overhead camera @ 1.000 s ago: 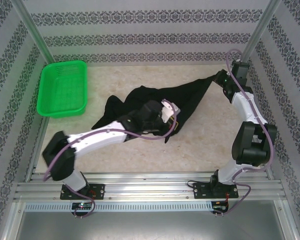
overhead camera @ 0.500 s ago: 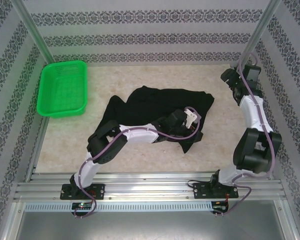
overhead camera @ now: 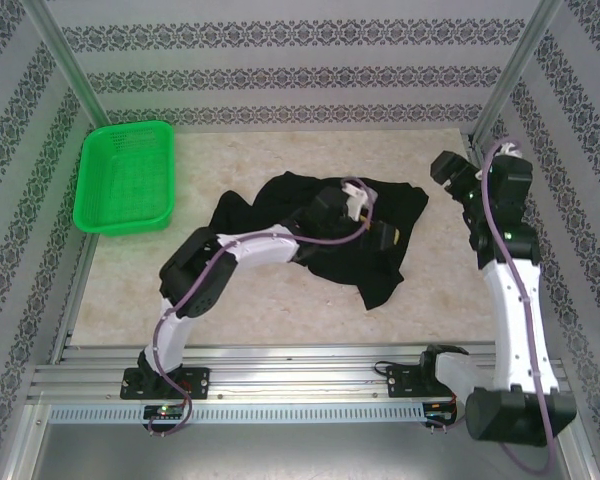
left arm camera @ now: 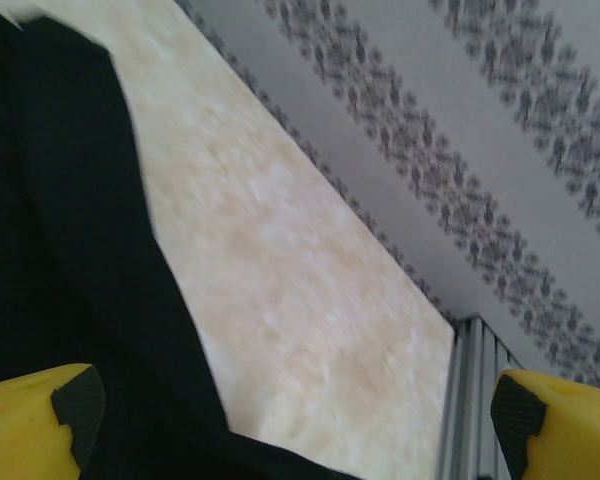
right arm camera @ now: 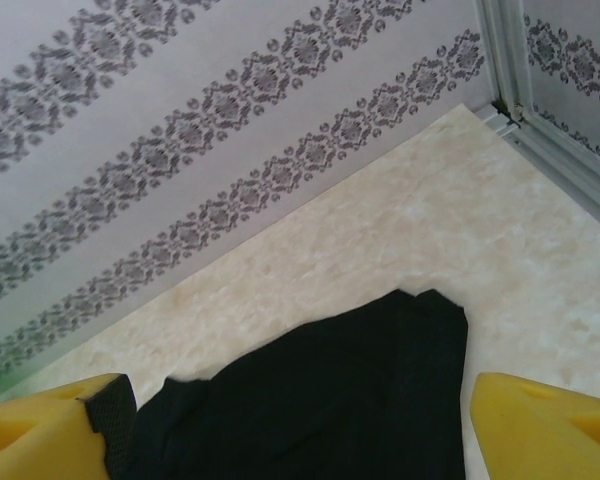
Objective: Fold and stack the t-shirts
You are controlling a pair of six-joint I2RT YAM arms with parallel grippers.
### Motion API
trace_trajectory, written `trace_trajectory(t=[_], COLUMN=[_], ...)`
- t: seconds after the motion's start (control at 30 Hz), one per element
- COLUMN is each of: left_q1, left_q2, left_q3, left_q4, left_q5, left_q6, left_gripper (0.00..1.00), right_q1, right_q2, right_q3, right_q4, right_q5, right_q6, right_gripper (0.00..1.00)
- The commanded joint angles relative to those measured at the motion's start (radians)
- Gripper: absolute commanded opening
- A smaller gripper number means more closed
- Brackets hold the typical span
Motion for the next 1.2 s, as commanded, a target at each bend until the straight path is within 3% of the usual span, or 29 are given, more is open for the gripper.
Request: trace_trajectory(t=[0.0,0.1,0.2,0.3,0.43,0.6,0.87,1.17], left_q1=[0.001,0.036,0.127,0.187,0.219,0.322,0.405,0.449], left_q2=[-0.078,-0.157,-0.281,-0.437,-0.588,-0.750,-0.900,-0.982], left_q3=[0.004,-0.071,-0.166,-0.238,-0.279,-0.468,-0.679,-0.772], left_q4=[-0.016,-0.021,-0.062,-0.236,-0.522,-0.648,-0.675,-0.641], left_q5=[0.037,-0.033,-0.074,-0.170,-0.308,-0.331,-0.363,-0.356], left_q6=[0.001,0.017,0.019,0.124,0.260,0.220,0.175,0.148], left_gripper=[1.00,1.00,1.00,1.00,1.00,1.00,1.00,1.00], right_q1=[0.023,0.061,0.133,0.260,0.539,0.747,0.897,0.907], right_q2=[-0.081,-0.174,-0.251,-0.253,-0.184,-0.087,0.024,0.124], right_q3=[-0.065,-0.116,-0.180,-0.248,-0.328,-0.405,-0.466,-0.583], right_q4=[-0.107,-0.169,-0.243,-0.302,-0.336,-0.355,-0.357,-0.223], right_q5=[-0.025,-0.054,-0.068,-0.081,0.073,0.228,0.303,0.327], right_q6=[0.003,0.026,0.052,0.070,0.109,0.180,0.274,0.355], right_gripper=[0.87,0.86,0.85,0.84,0.84,0.80,0.72,0.63])
